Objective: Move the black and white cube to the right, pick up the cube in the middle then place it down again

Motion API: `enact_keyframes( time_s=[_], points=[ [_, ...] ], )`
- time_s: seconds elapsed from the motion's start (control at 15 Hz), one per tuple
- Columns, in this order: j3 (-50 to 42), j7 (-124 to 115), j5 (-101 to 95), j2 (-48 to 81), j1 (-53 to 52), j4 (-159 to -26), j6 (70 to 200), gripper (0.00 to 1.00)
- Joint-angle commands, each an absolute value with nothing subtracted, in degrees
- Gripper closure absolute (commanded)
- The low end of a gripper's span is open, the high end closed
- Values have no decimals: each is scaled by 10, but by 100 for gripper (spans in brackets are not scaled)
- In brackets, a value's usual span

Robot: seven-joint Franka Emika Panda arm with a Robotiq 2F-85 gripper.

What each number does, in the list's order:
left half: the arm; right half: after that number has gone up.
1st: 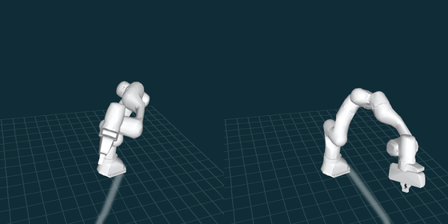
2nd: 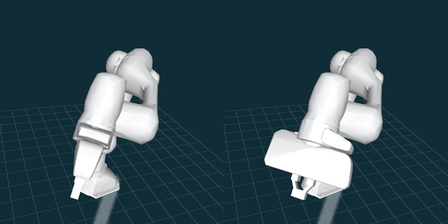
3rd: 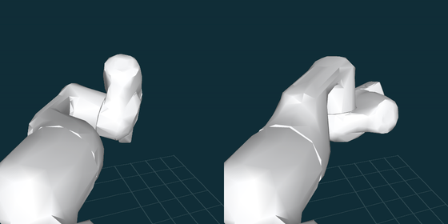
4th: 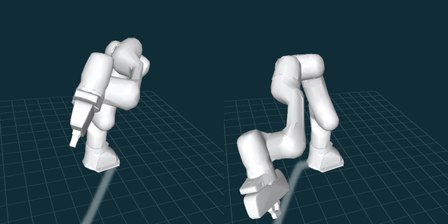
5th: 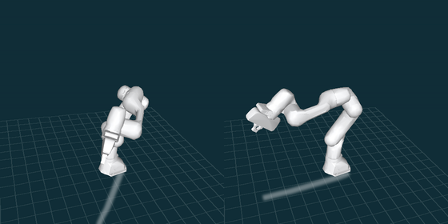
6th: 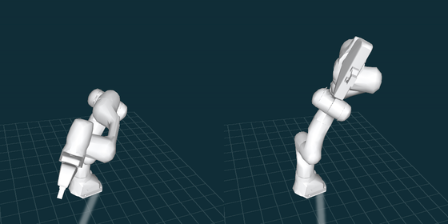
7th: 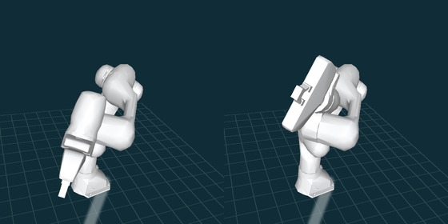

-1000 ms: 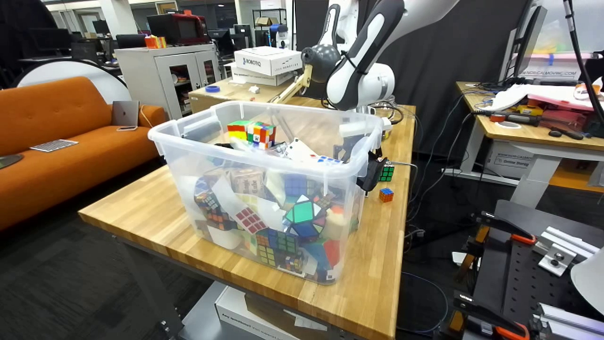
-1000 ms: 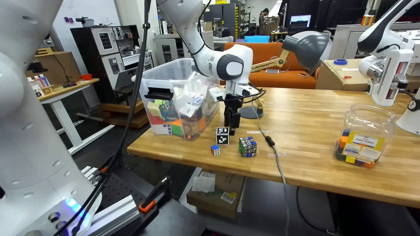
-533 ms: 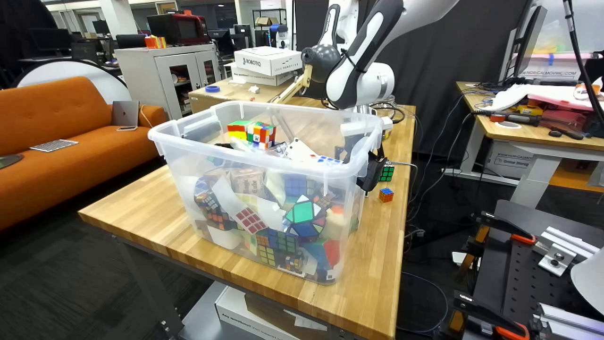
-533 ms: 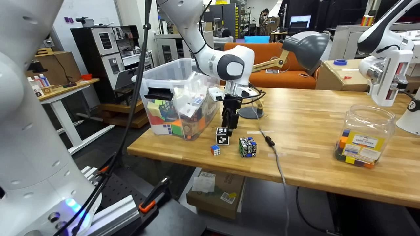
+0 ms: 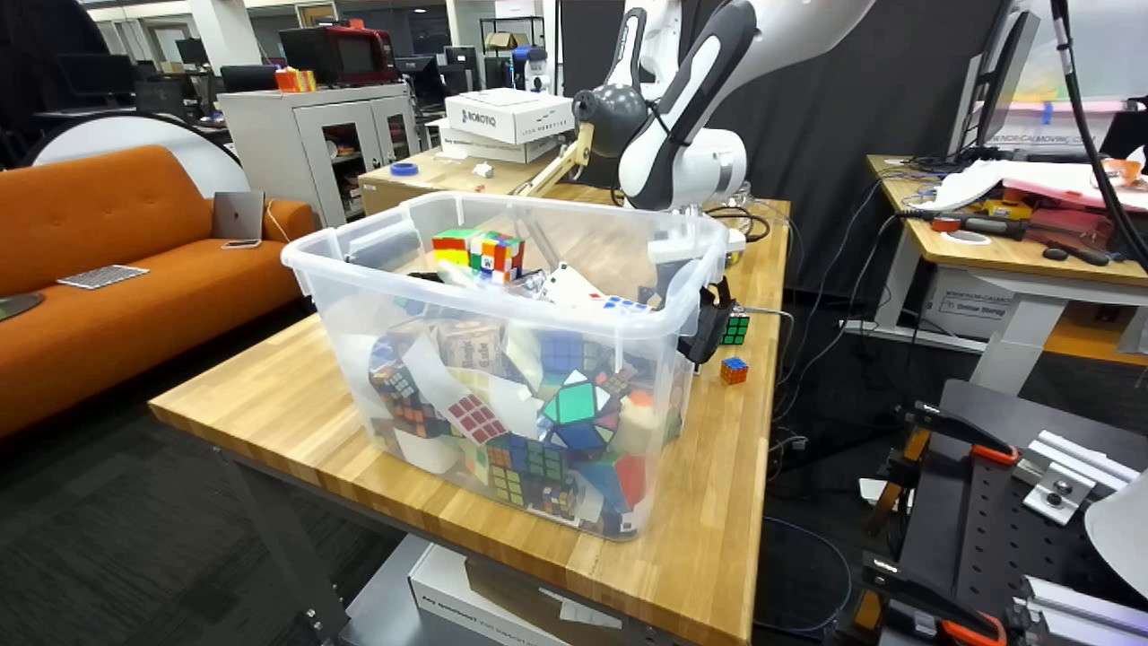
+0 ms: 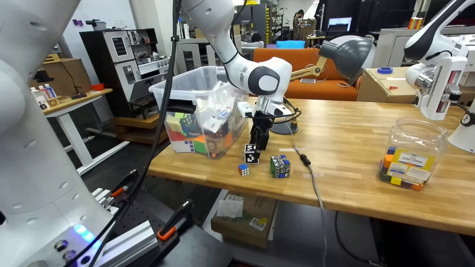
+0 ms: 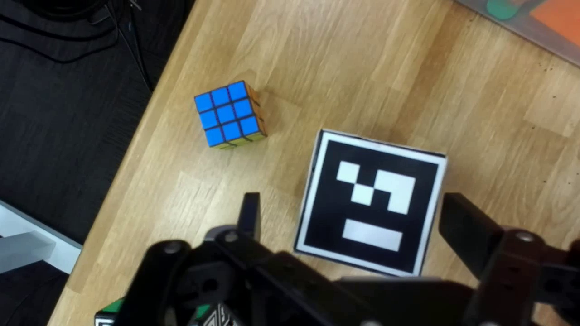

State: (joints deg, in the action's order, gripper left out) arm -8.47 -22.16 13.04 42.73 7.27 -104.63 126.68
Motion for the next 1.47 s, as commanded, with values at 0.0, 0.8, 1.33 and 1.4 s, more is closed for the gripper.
enact_keyframes(
  time_s=[0.0, 0.8, 1.33, 1.4],
  points=[
    [-76, -210, 147, 445, 86, -1018, 1237, 0],
    [-82, -224, 150, 452, 83, -1012, 1217, 62],
    [-102, -232, 150, 424, 94, -1000, 1232, 62],
    [-103, -234, 151, 424, 98, -992, 1230, 62]
  ],
)
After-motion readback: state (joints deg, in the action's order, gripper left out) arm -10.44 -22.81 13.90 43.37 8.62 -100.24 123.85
